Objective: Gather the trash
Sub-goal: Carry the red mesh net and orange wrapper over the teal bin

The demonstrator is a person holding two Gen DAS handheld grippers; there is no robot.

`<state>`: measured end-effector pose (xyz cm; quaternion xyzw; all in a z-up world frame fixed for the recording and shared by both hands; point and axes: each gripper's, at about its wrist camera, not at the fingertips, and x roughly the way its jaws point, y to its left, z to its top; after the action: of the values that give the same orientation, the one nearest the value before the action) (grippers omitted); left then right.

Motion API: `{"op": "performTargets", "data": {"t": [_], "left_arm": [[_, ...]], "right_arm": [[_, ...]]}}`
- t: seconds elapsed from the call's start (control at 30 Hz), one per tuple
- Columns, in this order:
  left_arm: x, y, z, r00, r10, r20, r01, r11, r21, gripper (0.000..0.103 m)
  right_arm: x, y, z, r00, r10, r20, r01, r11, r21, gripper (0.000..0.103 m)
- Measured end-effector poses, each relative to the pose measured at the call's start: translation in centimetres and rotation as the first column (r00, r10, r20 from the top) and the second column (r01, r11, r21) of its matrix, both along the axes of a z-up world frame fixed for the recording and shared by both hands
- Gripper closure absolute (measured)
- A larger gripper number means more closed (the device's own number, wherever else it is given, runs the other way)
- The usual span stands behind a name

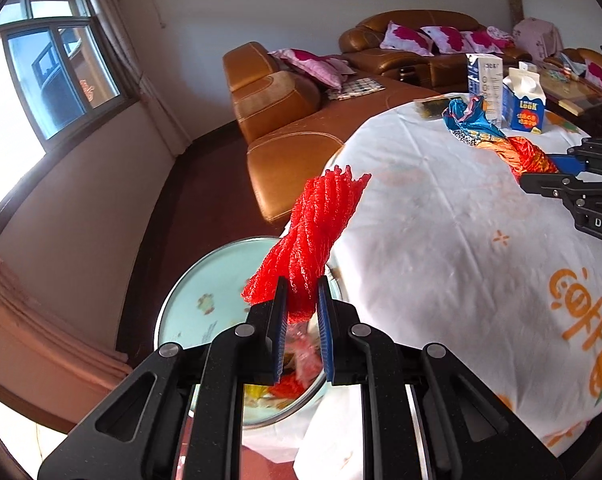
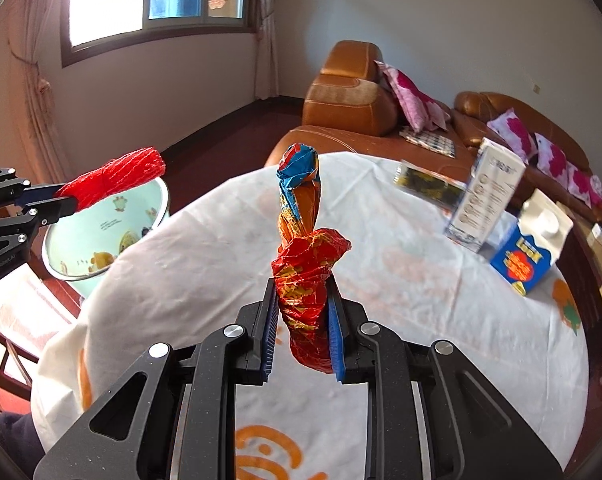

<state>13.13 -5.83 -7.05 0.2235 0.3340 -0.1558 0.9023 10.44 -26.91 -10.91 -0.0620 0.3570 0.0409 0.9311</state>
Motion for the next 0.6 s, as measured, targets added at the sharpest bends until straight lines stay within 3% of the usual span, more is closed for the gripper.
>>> {"op": "performTargets", "data": {"t": [0.6], "left_arm": [[-2.1, 4.0, 0.6, 0.999, 0.047, 0.015, -0.047, 0.999, 0.005, 0.089]], "right_arm": [[0.3, 5.0, 0.6, 0.996, 0.085, 0.011, -0.084, 0.996, -0.024, 0.08]]}}
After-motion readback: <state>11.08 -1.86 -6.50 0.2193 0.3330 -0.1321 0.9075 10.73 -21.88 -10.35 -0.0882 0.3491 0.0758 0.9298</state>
